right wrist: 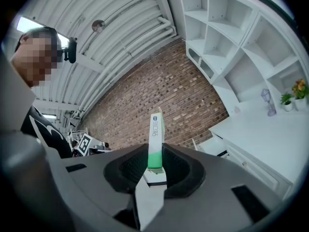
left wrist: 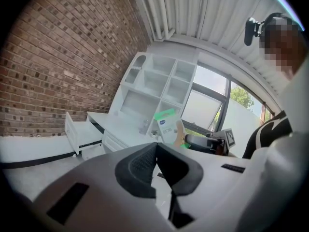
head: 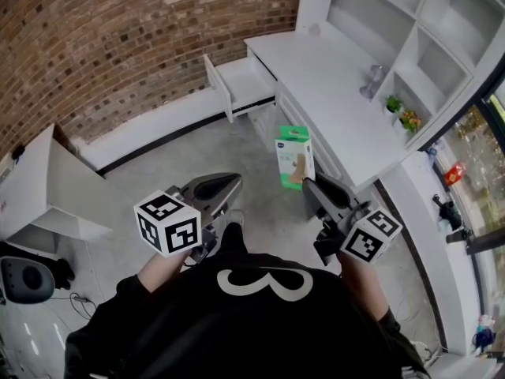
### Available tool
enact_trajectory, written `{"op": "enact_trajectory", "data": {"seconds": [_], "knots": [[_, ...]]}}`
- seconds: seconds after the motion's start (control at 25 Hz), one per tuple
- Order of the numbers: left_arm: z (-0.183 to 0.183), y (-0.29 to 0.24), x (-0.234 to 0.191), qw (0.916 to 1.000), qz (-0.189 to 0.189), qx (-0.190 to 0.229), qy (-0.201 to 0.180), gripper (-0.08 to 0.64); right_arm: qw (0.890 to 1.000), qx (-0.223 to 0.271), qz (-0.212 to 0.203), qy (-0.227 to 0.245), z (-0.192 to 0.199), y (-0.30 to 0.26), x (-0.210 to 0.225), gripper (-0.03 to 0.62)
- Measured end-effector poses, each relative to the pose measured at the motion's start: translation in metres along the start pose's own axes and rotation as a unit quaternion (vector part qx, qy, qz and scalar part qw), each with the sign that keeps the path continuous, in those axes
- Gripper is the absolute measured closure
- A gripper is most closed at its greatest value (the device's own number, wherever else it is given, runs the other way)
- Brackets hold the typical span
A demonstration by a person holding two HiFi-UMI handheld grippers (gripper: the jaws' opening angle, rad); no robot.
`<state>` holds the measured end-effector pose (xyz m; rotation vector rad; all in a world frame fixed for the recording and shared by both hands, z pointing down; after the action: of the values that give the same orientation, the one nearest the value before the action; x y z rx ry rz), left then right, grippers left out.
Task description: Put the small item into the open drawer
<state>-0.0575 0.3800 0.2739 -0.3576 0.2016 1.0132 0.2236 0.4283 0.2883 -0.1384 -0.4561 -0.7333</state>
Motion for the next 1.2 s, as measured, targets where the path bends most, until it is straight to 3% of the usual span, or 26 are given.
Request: {"op": "enact_trajectory", "data": {"seconds": [0.2, 0.48, 1.2], "knots": [[-0.003, -0.023, -0.025, 0.9999, 0.012, -0.01, 0.003, 0.558, 0.999, -0.004, 0.022, 0.023, 0.0, -0.013, 0.017, 0.5], [-0.017, -0.055, -0.078, 0.9994, 0.025, -0.018, 0.012, 0.558, 0.999, -0.003, 0.036, -0.007, -0.007, -0.055, 0.061, 0.5], [-0.086, -0.152, -0.304, 0.9963, 0.02, -0.052, 0.065, 0.558, 0.995, -0.054, 0.067, -0.047, -0.042, -0.265, 0.198, 0.5]]}}
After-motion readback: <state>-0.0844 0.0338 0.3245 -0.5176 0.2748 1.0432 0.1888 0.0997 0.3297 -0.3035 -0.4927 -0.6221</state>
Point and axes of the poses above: the fingertips, and each gripper's own axes: y backward along the fingers, x to its right, z out of its underside, the point moved 10 cm from there along y, backward along the fingers, and after that the axes turned 1 degree about -y, right-handed, at the moved point
